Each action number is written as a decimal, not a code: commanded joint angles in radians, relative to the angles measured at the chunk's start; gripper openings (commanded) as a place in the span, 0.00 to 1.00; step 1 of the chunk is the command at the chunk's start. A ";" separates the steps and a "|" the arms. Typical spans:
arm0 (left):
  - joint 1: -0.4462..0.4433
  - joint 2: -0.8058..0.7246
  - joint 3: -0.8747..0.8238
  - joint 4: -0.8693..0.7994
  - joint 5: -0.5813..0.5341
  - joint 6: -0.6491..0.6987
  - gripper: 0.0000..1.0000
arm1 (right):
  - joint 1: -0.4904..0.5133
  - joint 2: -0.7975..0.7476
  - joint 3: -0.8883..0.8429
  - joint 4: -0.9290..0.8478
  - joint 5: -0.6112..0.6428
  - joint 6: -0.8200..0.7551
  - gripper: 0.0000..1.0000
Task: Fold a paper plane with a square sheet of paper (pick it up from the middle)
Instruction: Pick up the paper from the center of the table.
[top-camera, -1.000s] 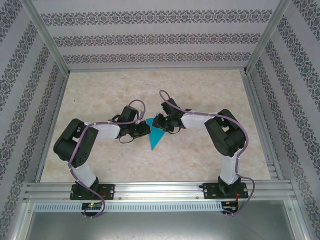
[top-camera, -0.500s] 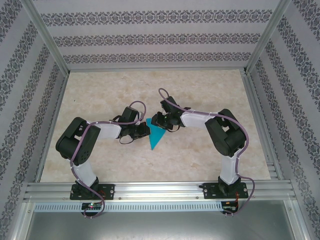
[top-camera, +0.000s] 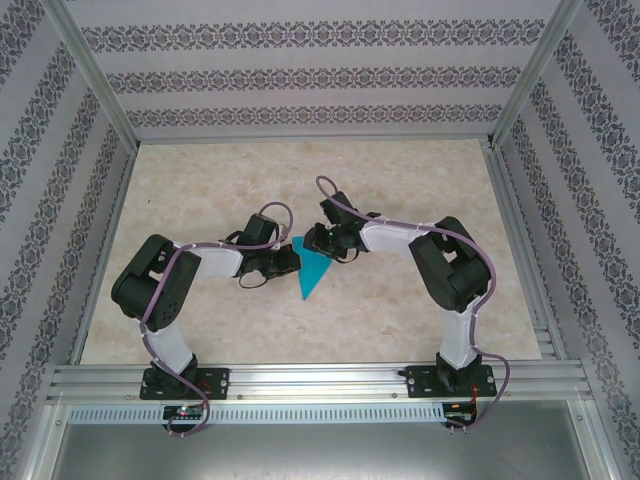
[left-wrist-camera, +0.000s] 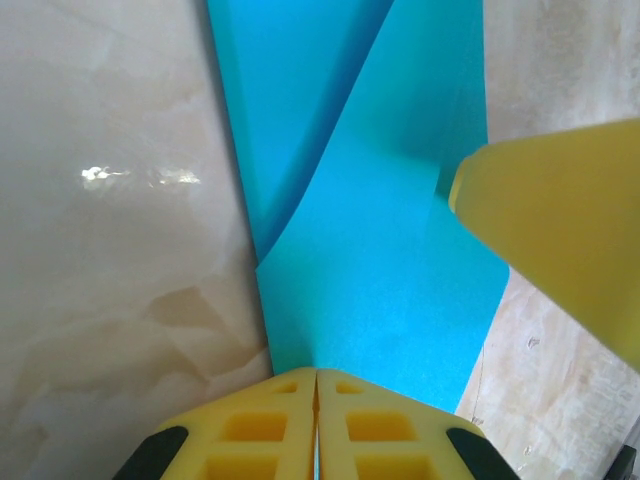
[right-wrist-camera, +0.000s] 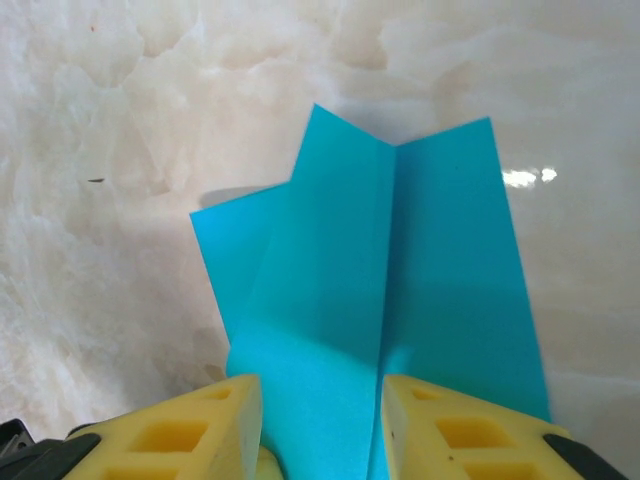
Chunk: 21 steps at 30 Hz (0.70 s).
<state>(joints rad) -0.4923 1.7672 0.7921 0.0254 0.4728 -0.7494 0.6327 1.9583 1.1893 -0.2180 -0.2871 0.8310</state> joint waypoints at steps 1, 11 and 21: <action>-0.008 -0.009 0.001 -0.054 -0.031 0.026 0.10 | -0.005 0.037 0.046 0.000 0.003 -0.034 0.37; -0.009 -0.009 0.001 -0.057 -0.031 0.025 0.10 | -0.014 0.035 0.046 -0.040 0.053 -0.035 0.37; -0.009 -0.008 -0.004 -0.059 -0.033 0.025 0.10 | -0.033 0.034 0.027 -0.032 0.071 -0.014 0.37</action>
<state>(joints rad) -0.4923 1.7672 0.7921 0.0254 0.4725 -0.7441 0.6170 2.0037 1.2285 -0.2287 -0.2764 0.8143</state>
